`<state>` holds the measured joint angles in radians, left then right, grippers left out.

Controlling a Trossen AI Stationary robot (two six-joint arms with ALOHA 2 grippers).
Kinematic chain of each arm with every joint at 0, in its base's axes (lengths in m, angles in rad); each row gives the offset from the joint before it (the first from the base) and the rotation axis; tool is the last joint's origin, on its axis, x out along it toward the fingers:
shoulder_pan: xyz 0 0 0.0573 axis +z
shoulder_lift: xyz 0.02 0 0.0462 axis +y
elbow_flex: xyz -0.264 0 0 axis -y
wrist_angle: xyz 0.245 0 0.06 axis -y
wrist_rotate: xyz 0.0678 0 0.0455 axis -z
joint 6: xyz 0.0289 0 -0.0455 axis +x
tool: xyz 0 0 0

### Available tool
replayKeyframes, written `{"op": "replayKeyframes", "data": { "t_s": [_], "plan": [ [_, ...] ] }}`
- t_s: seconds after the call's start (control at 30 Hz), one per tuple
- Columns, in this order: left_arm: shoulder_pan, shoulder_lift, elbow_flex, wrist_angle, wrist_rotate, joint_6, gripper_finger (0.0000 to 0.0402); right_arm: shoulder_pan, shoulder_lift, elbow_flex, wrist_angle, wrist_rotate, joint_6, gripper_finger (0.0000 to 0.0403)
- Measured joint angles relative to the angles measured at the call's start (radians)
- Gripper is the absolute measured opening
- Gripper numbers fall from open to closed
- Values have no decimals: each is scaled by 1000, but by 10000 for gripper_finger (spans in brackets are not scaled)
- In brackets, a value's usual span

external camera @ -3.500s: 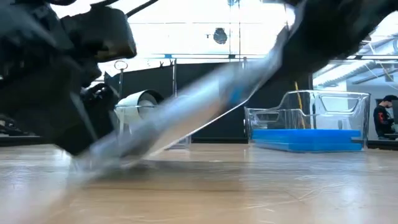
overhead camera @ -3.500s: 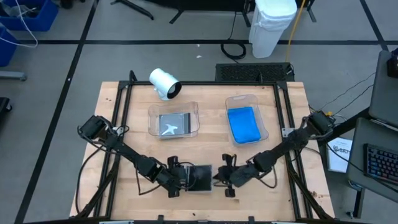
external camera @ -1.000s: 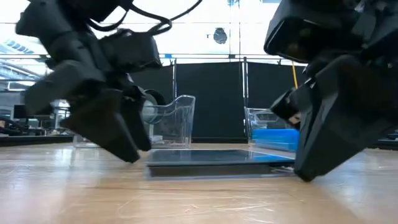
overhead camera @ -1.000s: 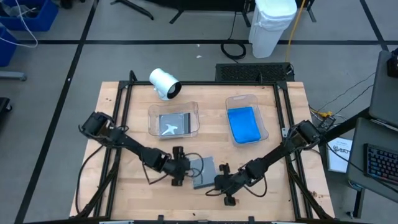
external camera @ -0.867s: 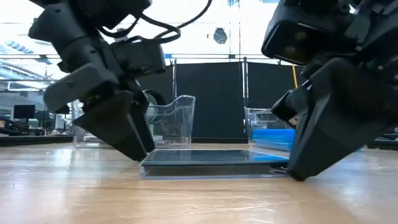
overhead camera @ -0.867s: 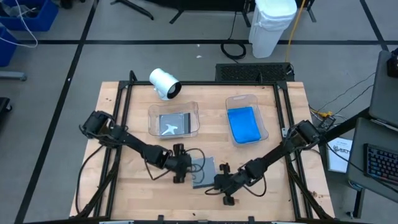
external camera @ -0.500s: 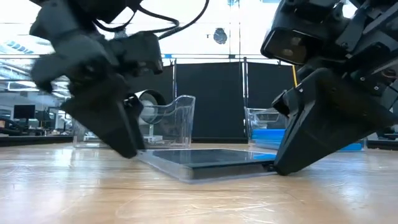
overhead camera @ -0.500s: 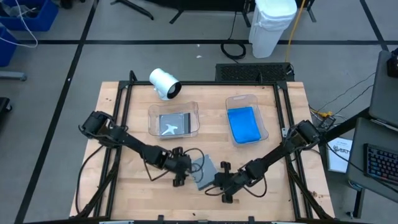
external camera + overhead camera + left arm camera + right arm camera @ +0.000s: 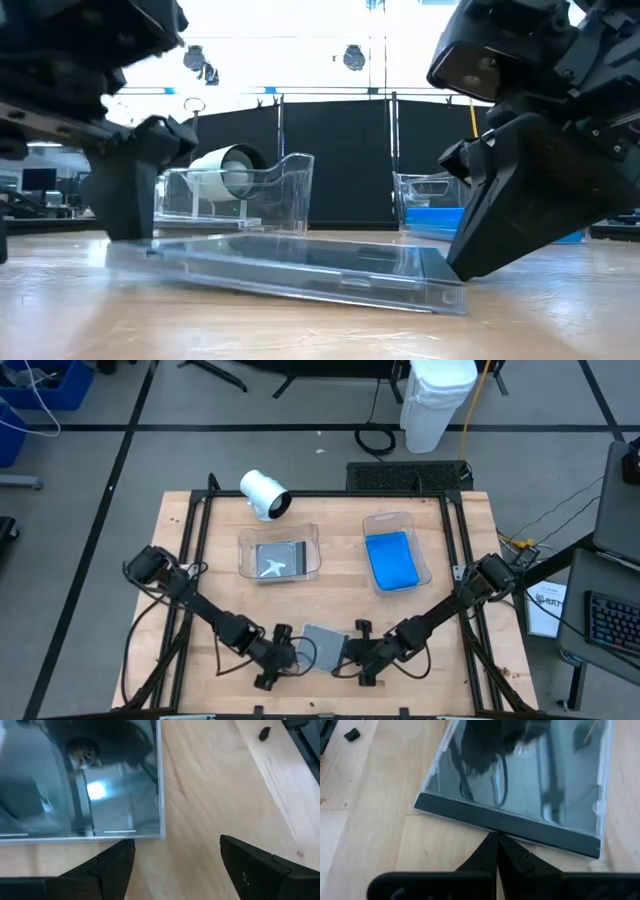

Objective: Pick & place jewel cases by type
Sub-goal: Put the black cd case into the left transparent bin

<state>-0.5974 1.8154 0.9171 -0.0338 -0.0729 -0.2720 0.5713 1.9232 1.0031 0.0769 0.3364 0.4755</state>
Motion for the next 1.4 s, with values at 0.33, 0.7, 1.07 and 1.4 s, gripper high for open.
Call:
{"op": "replayKeyframes", "data": {
  "t_s": [0.33,0.7,1.07,1.4],
  "plan": [
    [-17,-49,6,-111,-123,27,296,1,-1,0,17,-116,-58,0],
    [5,-61,3,-271,-278,141,296,42,-62,-3,-67,-191,-31,0],
    [167,-62,4,-257,-139,121,296,73,-51,-1,-155,4,-36,0],
    [206,-62,4,-179,-41,80,296,72,-35,1,-152,8,-47,13]
  ]
}}
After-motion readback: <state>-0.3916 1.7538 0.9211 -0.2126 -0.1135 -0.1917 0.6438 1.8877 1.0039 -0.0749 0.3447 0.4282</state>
